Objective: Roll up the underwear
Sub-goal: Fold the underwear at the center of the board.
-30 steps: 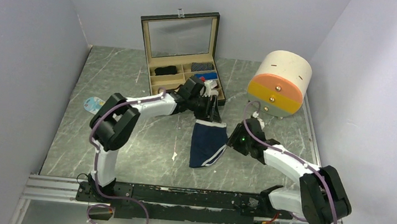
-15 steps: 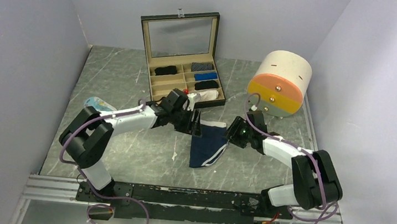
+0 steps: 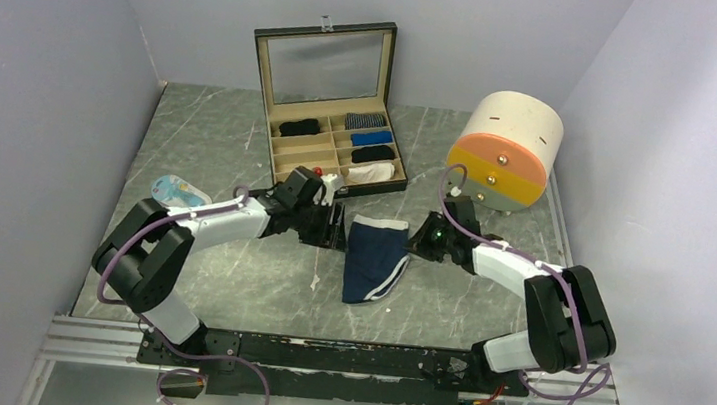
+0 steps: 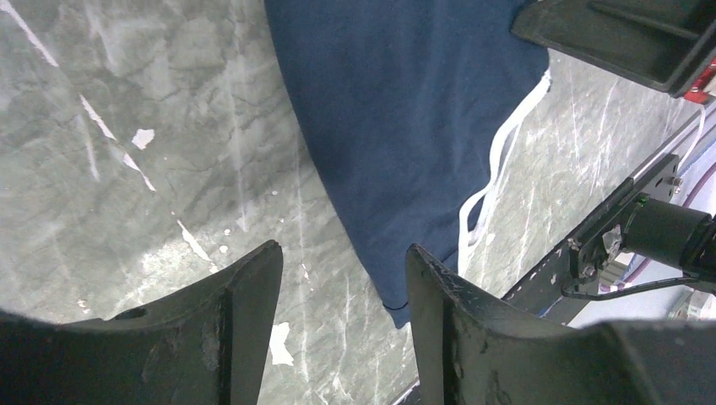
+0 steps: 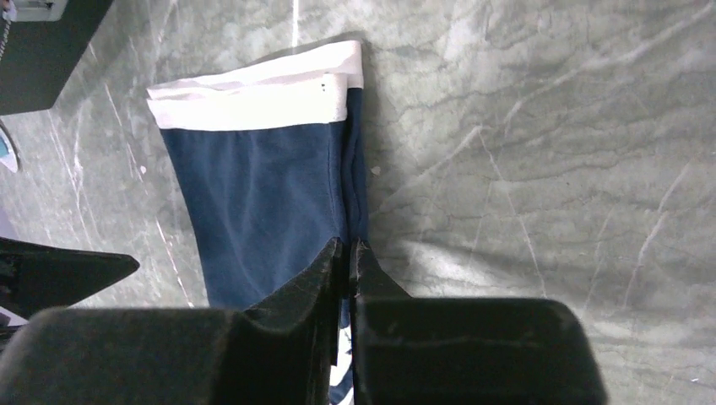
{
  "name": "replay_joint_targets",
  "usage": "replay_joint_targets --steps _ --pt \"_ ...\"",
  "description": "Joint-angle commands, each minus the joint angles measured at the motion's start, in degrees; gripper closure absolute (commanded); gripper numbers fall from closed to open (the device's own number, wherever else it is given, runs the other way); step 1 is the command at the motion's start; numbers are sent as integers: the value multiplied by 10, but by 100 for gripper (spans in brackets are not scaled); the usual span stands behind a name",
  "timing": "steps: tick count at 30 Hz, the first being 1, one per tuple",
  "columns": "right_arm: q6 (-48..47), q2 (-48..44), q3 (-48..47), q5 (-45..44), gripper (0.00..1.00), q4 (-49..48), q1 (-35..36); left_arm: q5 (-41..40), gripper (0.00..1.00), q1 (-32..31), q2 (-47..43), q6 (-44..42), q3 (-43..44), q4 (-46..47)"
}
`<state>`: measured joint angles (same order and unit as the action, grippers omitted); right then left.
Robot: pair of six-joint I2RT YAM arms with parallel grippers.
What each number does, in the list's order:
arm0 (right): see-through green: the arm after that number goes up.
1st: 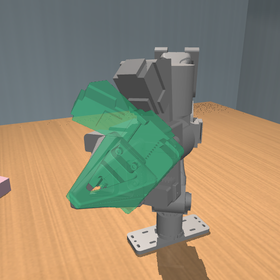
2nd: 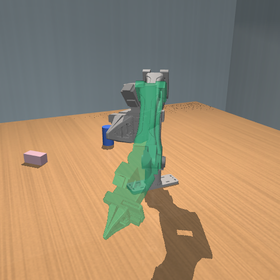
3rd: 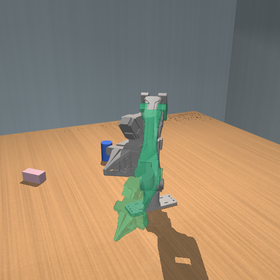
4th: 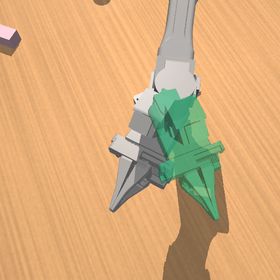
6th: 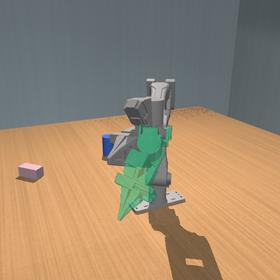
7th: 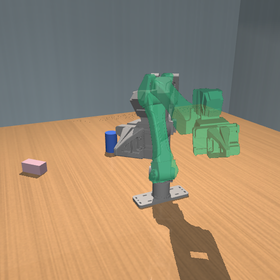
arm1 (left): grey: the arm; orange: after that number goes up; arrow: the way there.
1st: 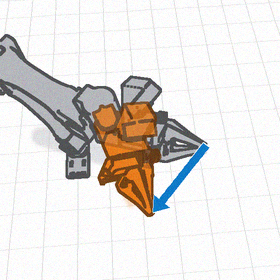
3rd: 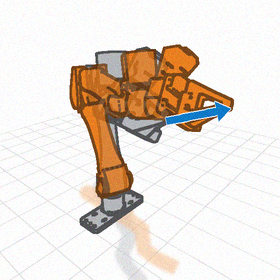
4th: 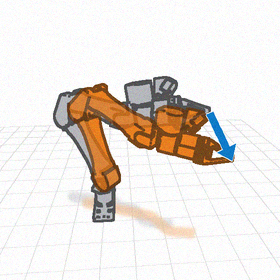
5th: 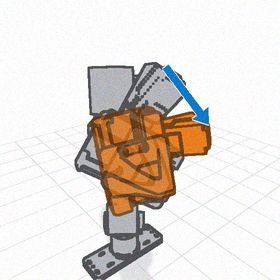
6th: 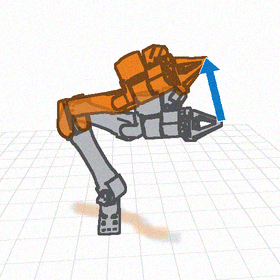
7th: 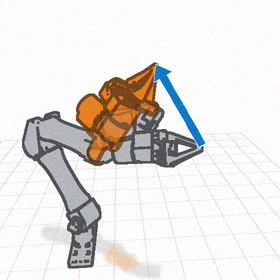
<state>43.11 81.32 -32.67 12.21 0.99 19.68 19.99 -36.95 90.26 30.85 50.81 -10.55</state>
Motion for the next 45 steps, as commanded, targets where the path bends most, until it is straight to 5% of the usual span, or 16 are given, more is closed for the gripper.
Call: replay_joint_targets --steps 1,21,45 --pt "1 0 -57 -42 94 35 21 -4 40 17 -19 4 -9 17" --pt "24 158 -361 -440 95 366 299 31 39 141 -57 -3 -51 -2" --pt "72 264 -409 -381 90 317 349 46 40 173 -76 -3 -63 -8"
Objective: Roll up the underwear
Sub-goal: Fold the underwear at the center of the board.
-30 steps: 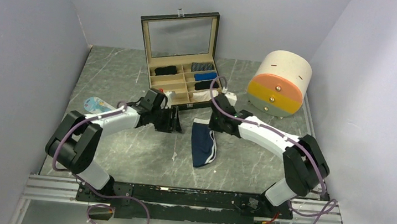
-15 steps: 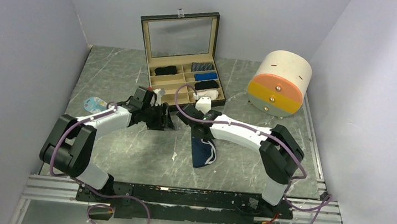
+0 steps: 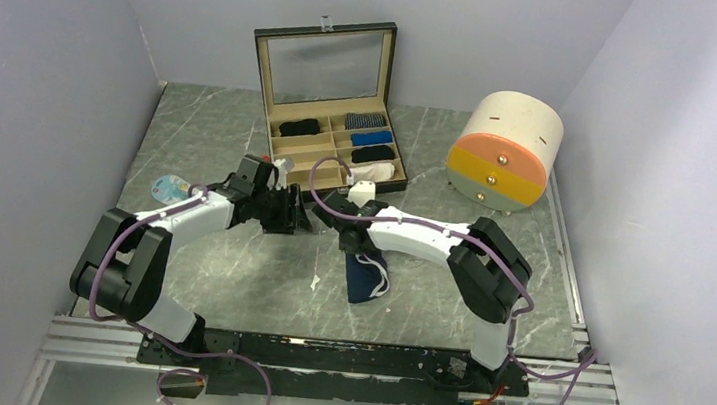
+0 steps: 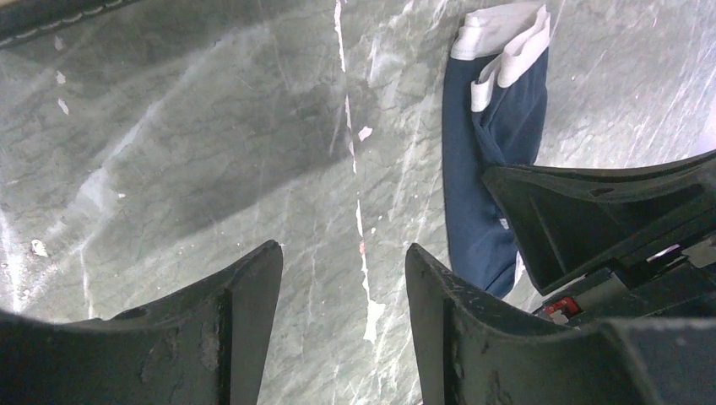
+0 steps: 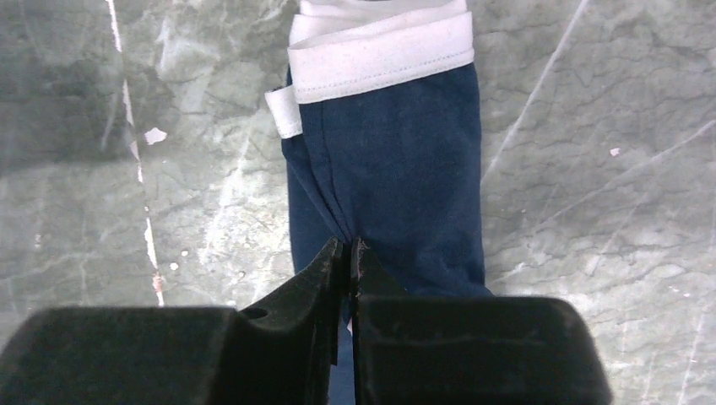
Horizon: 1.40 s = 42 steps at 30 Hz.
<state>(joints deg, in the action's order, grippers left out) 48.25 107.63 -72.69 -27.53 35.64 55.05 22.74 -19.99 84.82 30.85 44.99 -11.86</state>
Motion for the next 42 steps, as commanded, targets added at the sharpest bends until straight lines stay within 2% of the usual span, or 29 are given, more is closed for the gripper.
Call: replay_joint_targets --steps 1,11,27,42 --pt "24 1 -8 22 90 -35 -7 20 40 3 -21 -2 -5 6" --pt "74 5 7 51 89 -46 -39 36 39 4 -19 3 -10 17" --pt "150 -90 102 30 89 -113 -53 64 40 4 -17 10 -14 49" --pt "170 -43 72 34 88 -128 -53 66 41 4 -14 6 -12 42"
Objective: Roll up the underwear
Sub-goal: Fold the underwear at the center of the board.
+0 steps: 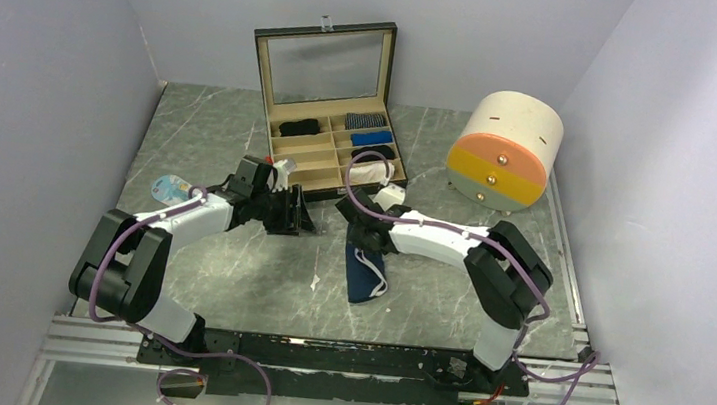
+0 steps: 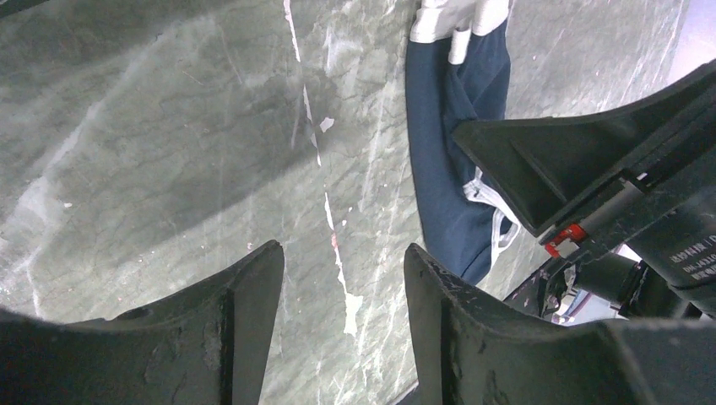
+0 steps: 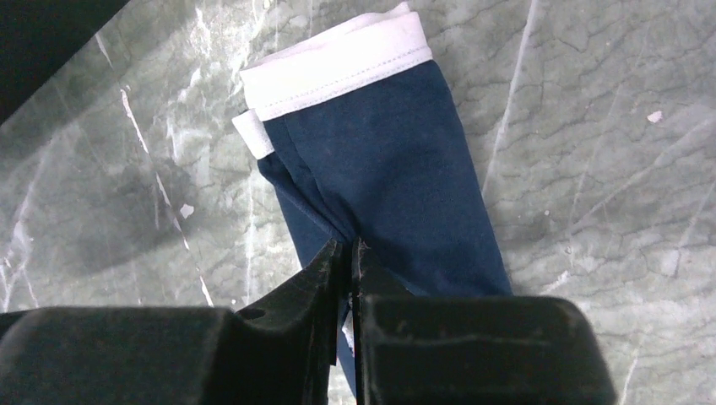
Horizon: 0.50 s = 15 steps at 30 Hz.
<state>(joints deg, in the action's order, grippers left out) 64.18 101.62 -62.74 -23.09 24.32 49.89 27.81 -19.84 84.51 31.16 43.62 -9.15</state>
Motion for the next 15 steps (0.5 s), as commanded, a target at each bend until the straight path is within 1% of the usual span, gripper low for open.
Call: replay_joint_targets --steps 1,5,8,12,13,15 --pt "11 23 -33 -9 88 -12 -2 16 41 2 -11 3 2 14" --pt "12 38 -40 -5 87 -10 -2 15 41 2 -11 0 3 11" --pt "1 31 -32 17 85 -44 -2 17 41 2 -10 2 1 14" --pt "-3 25 -37 16 81 -39 -4 18 41 2 -9 -1 3 12" --pt "-9 21 -37 18 78 -43 -4 17 41 2 -9 -1 4 10" --pt "-23 9 -35 26 69 -49 -5 17 41 2 -10 -2 4 9"
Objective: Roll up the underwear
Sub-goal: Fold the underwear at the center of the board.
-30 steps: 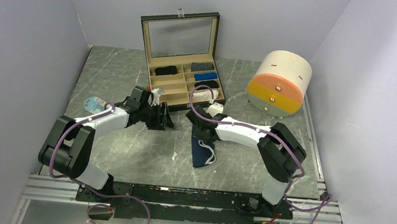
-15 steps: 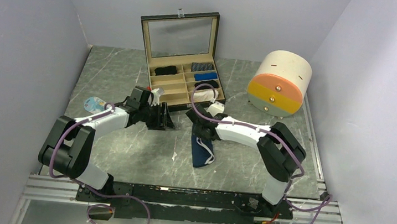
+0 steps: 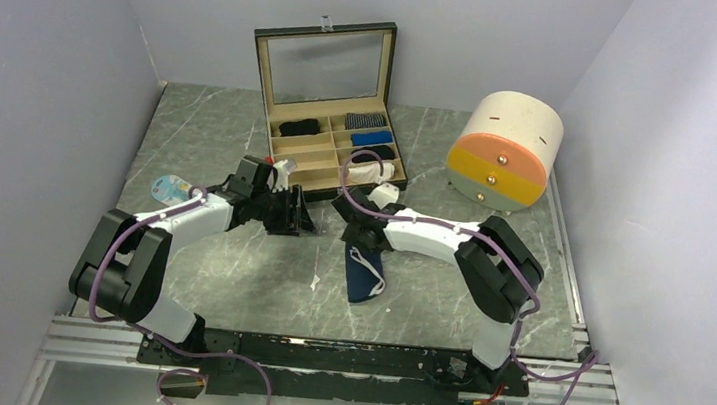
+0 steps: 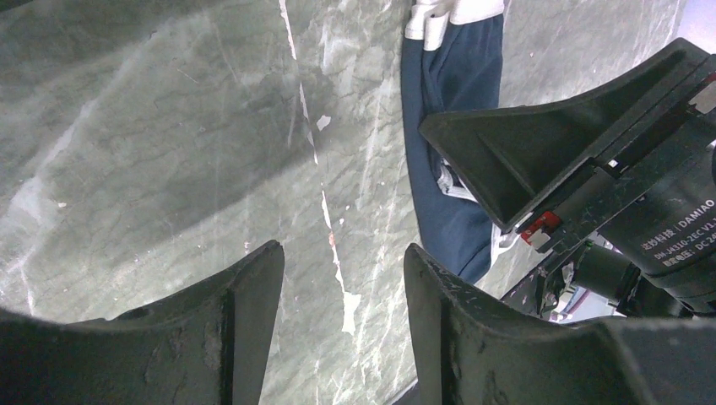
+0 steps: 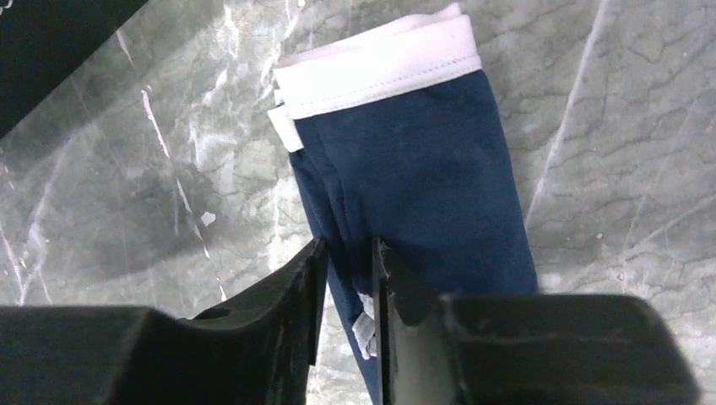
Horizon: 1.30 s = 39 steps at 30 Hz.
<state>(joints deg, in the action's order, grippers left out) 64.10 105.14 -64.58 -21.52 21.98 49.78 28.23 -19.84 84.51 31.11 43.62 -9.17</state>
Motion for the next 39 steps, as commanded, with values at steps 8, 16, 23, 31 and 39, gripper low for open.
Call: replay_joint_targets --steps 8,16,23,31,39 --pt "-114 -120 20 94 50 -64 -14 12 41 2 -10 -5 2 5" --pt "-142 -182 97 117 74 -51 -57 11 40 2 -20 -10 2 -3" --pt "-160 -150 120 142 91 -44 -62 10 41 2 -17 -13 3 -6" --pt "-164 -80 116 176 93 -68 -59 5 41 2 -15 -11 -1 -6" --pt "-195 -71 96 162 95 -42 -51 -2 42 2 -23 -12 2 -14"
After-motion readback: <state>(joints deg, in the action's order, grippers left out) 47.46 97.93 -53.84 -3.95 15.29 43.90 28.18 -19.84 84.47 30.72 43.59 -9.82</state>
